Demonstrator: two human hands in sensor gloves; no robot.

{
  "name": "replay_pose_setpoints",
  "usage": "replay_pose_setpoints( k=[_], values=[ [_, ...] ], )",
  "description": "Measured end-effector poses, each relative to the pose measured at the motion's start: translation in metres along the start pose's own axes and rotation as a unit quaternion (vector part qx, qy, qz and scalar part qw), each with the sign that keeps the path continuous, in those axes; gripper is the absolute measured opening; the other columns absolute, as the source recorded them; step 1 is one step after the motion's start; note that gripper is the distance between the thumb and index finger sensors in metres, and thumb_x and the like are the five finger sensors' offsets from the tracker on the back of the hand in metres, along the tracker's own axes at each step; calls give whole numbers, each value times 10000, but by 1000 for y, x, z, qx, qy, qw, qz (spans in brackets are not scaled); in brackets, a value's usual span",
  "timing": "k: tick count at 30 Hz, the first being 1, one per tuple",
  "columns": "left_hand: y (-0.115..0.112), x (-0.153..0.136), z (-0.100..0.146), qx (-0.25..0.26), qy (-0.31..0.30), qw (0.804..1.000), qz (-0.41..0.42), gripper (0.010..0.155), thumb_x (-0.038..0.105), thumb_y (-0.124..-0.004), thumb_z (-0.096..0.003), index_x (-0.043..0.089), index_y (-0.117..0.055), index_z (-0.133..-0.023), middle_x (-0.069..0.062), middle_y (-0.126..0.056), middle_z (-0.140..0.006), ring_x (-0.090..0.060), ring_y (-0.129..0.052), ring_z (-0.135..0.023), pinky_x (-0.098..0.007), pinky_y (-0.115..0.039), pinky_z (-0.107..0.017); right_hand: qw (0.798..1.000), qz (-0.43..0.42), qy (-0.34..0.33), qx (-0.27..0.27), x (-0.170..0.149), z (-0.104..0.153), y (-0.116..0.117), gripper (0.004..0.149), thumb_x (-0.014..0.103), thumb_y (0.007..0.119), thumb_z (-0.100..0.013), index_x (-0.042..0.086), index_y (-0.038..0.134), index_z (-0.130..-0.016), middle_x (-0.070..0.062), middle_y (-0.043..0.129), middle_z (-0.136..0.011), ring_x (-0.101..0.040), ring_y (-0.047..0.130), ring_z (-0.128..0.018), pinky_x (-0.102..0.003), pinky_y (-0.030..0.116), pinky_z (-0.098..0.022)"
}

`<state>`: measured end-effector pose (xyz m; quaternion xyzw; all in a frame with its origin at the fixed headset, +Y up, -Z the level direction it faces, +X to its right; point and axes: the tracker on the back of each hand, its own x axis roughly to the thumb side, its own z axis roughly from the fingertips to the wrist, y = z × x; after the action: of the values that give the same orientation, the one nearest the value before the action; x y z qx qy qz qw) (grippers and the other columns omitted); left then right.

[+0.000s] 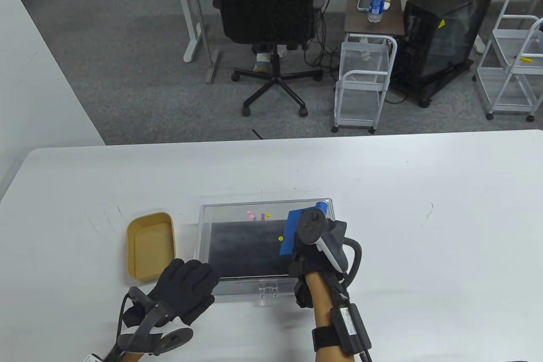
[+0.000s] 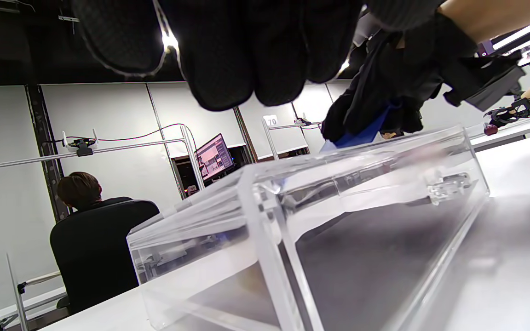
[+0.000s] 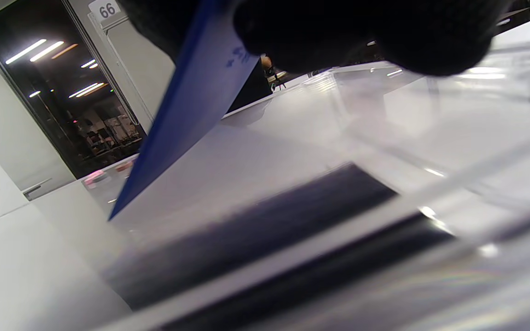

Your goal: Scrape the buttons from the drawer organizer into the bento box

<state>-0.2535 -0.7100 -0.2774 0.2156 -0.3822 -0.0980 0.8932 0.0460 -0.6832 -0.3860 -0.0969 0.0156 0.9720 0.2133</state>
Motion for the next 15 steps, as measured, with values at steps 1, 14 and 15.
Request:
replay_pose_setpoints(
  k=[1, 14, 15],
  values=[
    [0, 0, 0, 0, -1, 1000, 0, 552, 501, -569, -551, 290, -652, -1055, -12, -774, -1059, -281, -880, -946, -585, -698, -711, 1000, 2, -1, 1, 2, -1, 0, 519, 304, 758, -541, 235, 563, -1017, -341, 578, -959, -140, 886, -373, -376, 866, -312],
    [2, 3, 0, 4, -6, 1000, 2, 553, 502, -568, -552, 291, -647, -1057, -9, -774, -1059, -280, -880, -948, -584, -699, -711, 999, 16, -27, 17, 26, -11, 7, 489, 308, 757, -538, 261, 590, -994, -314, 601, -949, -131, 888, -357, -371, 870, -303],
    [2, 3, 0, 4, -6, 1000, 3, 553, 502, -568, -552, 292, -649, -1056, -11, -773, -1060, -280, -879, -948, -584, -699, -712, 999, 13, -27, 19, 28, -12, 8, 489, 308, 757, -538, 261, 589, -994, -312, 602, -948, -132, 888, -357, -370, 870, -303]
  ],
)
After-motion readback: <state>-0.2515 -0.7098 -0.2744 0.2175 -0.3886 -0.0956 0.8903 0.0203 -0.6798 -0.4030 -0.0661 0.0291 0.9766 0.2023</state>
